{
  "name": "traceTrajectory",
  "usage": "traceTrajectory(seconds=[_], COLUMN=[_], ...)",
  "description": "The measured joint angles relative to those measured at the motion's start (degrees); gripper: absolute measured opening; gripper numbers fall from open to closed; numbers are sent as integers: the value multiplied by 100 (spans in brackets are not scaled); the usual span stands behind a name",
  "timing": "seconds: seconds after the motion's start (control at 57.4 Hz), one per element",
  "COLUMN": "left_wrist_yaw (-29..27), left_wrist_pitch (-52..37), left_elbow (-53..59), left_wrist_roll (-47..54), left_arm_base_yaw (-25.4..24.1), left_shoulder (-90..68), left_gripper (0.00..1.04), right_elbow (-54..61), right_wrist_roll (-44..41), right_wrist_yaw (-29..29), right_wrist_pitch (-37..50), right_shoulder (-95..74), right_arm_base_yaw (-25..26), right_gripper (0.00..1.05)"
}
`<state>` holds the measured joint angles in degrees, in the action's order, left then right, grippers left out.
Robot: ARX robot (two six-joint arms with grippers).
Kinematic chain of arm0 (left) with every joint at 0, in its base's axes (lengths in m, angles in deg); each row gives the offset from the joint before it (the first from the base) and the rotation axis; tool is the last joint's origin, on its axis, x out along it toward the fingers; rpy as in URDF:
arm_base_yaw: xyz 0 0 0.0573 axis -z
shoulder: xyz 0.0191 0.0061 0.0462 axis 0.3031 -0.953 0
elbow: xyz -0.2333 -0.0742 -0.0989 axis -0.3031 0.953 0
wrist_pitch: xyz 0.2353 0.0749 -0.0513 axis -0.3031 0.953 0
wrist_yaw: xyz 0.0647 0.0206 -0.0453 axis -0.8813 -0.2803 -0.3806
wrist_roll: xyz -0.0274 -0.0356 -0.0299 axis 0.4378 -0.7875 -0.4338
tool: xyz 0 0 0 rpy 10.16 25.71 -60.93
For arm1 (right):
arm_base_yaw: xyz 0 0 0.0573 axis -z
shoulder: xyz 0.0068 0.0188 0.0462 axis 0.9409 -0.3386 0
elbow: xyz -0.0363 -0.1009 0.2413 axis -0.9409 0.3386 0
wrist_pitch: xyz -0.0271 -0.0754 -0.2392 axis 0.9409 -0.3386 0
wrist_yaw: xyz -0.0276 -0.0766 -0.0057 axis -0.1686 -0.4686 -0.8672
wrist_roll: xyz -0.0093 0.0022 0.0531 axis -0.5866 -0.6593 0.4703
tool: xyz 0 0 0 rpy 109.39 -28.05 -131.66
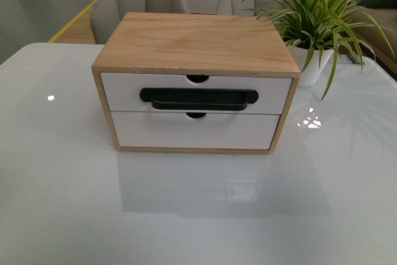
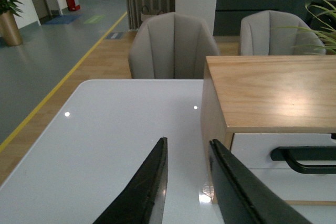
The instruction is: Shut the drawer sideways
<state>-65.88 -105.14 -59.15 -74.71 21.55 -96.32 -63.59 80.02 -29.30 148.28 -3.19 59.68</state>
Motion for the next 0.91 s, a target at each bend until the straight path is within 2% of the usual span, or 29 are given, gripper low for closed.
traceTrajectory(seconds=[0.052, 0.105, 0.366, 0.418, 0.505, 0.906], left_wrist_yaw=[286, 365, 385, 385, 385, 385], left_wrist_pitch=[22, 144, 953, 1165, 1493, 3327], left_elbow=[210, 356, 785, 852, 931, 1071], left_wrist_roll=[-15, -37, -35, -35, -35, -35], left_arm_base_yaw=[-190, -308, -372, -372, -372, -372], left_shoulder=[133, 352, 1611, 1897, 2310, 4411], left_gripper=[11, 1, 2, 2, 2, 2], right_elbow=[118, 208, 535, 584, 625, 634], right_wrist_roll=[28, 44, 52, 50, 63, 63], right_wrist_yaw=[87, 184, 496, 887, 966, 997], right_wrist_pitch=[-155, -337, -1314, -1563, -1921, -3611], right_shoulder=[297, 570, 1867, 2166, 2586, 4452], right_arm_base_yaw=[96, 181, 509, 765, 1005, 1032], right_gripper=[5, 2, 2, 2, 2, 2])
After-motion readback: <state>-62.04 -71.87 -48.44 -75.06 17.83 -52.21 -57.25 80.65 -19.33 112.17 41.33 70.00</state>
